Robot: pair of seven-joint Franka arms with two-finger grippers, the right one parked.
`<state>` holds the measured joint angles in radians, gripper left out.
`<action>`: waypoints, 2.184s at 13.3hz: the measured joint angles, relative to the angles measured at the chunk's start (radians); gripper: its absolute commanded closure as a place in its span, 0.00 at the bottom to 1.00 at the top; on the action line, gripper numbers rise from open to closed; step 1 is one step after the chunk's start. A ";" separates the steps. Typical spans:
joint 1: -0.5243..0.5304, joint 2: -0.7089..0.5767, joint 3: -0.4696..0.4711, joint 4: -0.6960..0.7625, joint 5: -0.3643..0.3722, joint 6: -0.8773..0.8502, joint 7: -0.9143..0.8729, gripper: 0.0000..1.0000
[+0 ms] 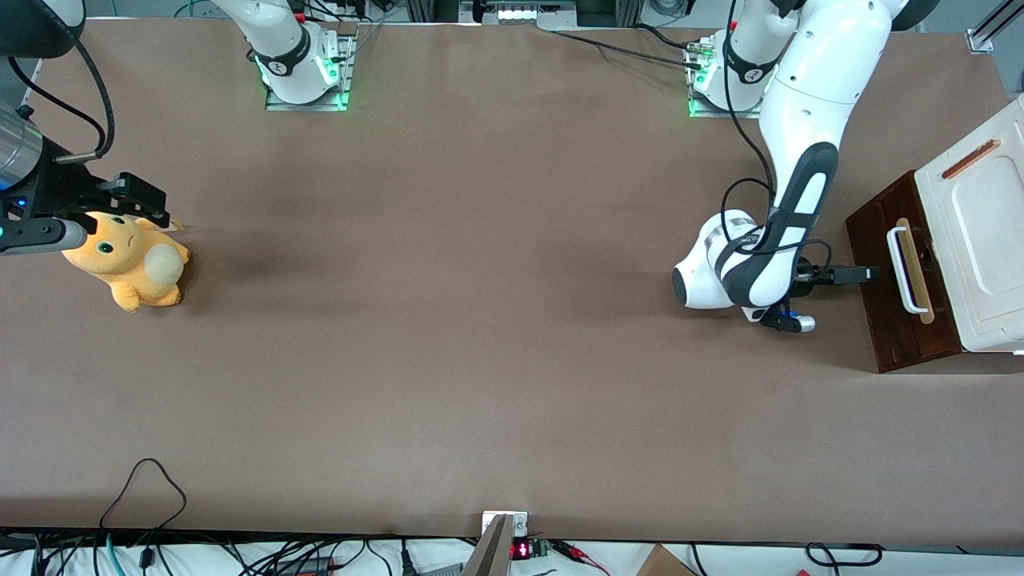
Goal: Open lower drawer with left arm only
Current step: 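Lower the open left gripper toward the white handle of the wooden drawer, then align the left gripper fingers around the white drawer handle bar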
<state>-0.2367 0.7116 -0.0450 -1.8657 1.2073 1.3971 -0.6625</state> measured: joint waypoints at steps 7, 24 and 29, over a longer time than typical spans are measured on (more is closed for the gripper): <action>0.010 0.010 0.047 0.000 0.013 -0.003 -0.034 0.00; 0.076 0.007 0.060 0.003 0.049 0.049 -0.120 0.00; 0.075 0.007 0.059 0.003 0.049 0.051 -0.122 0.00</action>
<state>-0.1613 0.7187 0.0144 -1.8625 1.2564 1.4482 -0.7845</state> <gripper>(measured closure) 0.000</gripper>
